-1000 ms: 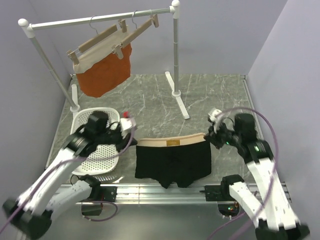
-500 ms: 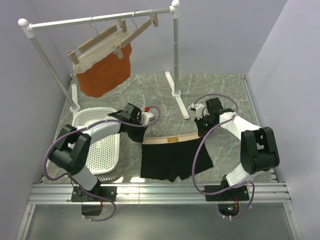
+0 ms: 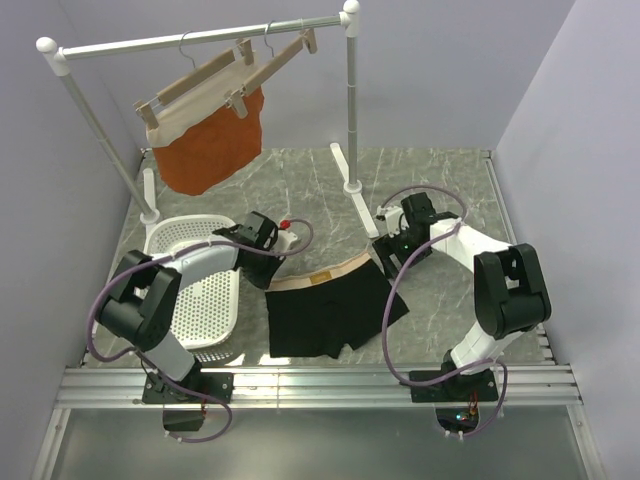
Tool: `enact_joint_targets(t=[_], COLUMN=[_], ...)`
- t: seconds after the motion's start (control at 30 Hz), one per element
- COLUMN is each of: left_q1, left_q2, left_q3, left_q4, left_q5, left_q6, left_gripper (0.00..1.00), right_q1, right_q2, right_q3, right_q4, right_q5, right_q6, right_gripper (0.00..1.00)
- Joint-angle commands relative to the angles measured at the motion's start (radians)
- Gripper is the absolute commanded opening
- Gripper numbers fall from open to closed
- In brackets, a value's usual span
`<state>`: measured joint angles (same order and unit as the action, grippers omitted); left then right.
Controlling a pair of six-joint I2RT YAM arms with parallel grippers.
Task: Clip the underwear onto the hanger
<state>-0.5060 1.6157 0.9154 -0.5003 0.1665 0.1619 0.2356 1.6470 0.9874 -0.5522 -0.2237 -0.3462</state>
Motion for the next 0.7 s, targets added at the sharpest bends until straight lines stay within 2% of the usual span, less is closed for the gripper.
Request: enact_joint_targets(t=[0.0, 0.07, 0.1, 0.2, 0.23, 0.3, 0.4, 0.43, 0.53, 0.67], left_q1=[0.006, 0.006, 0.007, 0.032, 0.040, 0.053, 0.020, -0.006, -0.153, -0.189], left_q2=[-0.059, -0.069, -0.071, -0.115, -0.172, -0.244, -0.391, -0.440, -0.467, -0.432], left_q3=[-0.021, -0.020, -0.016, 0.002, 0.007, 0.010, -0.035, -0.052, -0.119, -0.197], left_q4=[-0.044, -0.055, -0.058, -0.061, -0.058, -0.047, -0.034, -0.046, -0.047, 0.006], left_q5=[-0.068, -0.067, -0.067, -0.033, 0.023, 0.103, 0.257, 0.286, 0.240, 0.217], left_q6=[0.025, 0.022, 0.021, 0.028, 0.048, 0.076, 0.178, 0.242, 0.327, 0.372], left_gripper=[0.16, 0.28, 0.39, 0.45, 0.48, 0.53, 0.68, 0.69, 0.70, 0.69], right_q1=[0.013, 0.014, 0.018, 0.094, 0.123, 0.203, 0.272, 0.283, 0.320, 0.343], right_q2=[-0.038, -0.064, -0.105, -0.194, -0.213, -0.243, -0.208, -0.193, -0.150, -0.101], right_q3=[0.046, 0.080, 0.086, 0.080, 0.071, 0.030, -0.003, -0.007, -0.032, -0.050], right_q4=[-0.009, -0.056, -0.070, -0.115, -0.120, -0.117, -0.133, -0.141, -0.138, -0.089], right_q5=[0.060, 0.032, 0.002, -0.091, -0.098, -0.108, -0.103, -0.101, -0.079, -0.023], right_q6=[0.015, -0.002, -0.025, -0.091, -0.105, -0.129, -0.163, -0.169, -0.203, -0.221], right_gripper=[0.91, 0.90, 0.88, 0.80, 0.75, 0.72, 0.66, 0.65, 0.65, 0.66])
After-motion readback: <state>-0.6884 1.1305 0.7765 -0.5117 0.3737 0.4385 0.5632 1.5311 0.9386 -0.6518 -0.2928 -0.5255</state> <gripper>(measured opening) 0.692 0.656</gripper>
